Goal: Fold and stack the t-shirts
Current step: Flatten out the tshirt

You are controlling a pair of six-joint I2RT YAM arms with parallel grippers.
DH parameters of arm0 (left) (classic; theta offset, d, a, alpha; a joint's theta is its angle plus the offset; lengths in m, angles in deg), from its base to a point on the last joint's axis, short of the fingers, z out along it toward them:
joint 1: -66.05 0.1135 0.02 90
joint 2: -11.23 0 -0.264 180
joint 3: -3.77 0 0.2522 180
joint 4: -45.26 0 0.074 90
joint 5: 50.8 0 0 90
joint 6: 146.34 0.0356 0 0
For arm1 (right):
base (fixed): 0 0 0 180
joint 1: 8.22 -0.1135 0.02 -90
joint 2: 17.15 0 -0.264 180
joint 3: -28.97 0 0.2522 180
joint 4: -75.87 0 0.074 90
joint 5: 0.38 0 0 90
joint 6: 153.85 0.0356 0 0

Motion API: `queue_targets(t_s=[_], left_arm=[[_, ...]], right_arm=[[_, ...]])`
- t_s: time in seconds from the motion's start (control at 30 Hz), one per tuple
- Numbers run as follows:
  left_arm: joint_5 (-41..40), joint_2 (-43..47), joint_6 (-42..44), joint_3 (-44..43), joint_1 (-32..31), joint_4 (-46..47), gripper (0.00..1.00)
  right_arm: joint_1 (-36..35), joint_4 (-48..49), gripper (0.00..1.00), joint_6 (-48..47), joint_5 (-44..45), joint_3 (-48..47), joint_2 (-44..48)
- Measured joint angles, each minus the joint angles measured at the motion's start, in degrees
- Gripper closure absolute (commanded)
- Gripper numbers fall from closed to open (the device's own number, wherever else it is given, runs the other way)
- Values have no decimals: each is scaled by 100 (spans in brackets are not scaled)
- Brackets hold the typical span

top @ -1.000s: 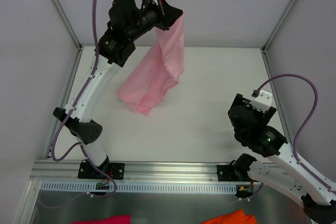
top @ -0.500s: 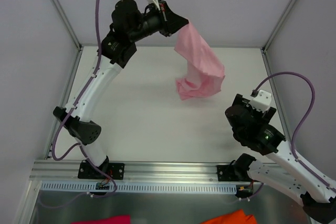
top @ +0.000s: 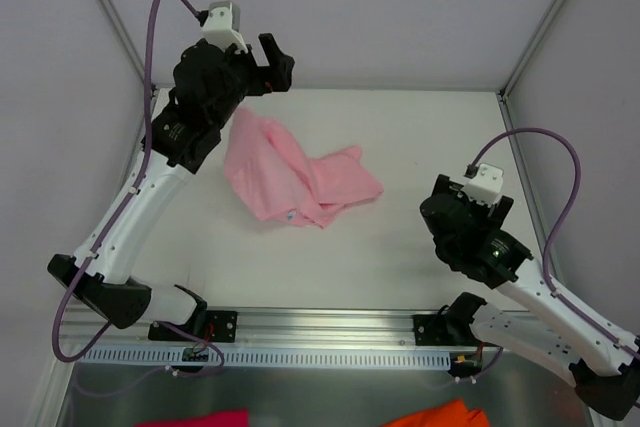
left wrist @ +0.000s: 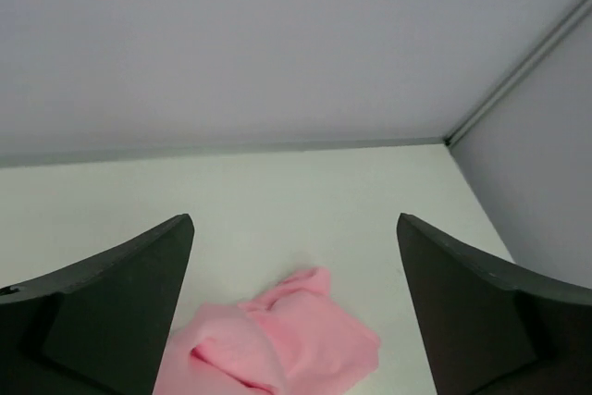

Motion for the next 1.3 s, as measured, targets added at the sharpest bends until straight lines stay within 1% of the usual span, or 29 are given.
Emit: queue_targets(t_s=[0.03, 0.13, 0.2, 0.37, 0.53, 0.63, 0.73, 0.9, 1.03, 1.13, 1.3], left_arm=[[-195, 20, 4, 170, 0, 9, 1], [-656, 17, -20, 555, 20, -136, 1], [-833, -22, -31, 660, 22, -227, 1], [-951, -44, -105, 763, 22, -203, 1], [-1213, 131, -260, 1539, 22, -107, 1], [-1379, -9, -374, 1742, 22, -273, 1], [-1458, -192, -525, 1939, 22, -249, 1], [-1478, -129, -868, 3167, -28, -52, 1], [-1718, -55, -1078, 3923, -297, -87, 1], [-1867, 0, -1215, 4299, -468, -57, 1], [-1996, 256, -1412, 4776, -678, 57, 1]], right_arm=[[0, 28, 4, -9, -17, 0, -46], [0, 85, 4, -35, -66, 0, -155], [0, 116, 3, -68, -72, 0, -160], [0, 363, 3, -297, -203, 0, -179], [0, 804, 4, -595, -496, 0, -476], [0, 916, 3, -664, -660, 0, -780], [33, 984, 3, -691, -883, 0, -907], [450, 1174, 4, -739, -1508, 0, -1043], [616, 1434, 4, -800, -2059, -26, -1611], [649, 1696, 4, -841, -2428, -90, -2258], [885, 2109, 3, -905, -3121, -118, -2889]])
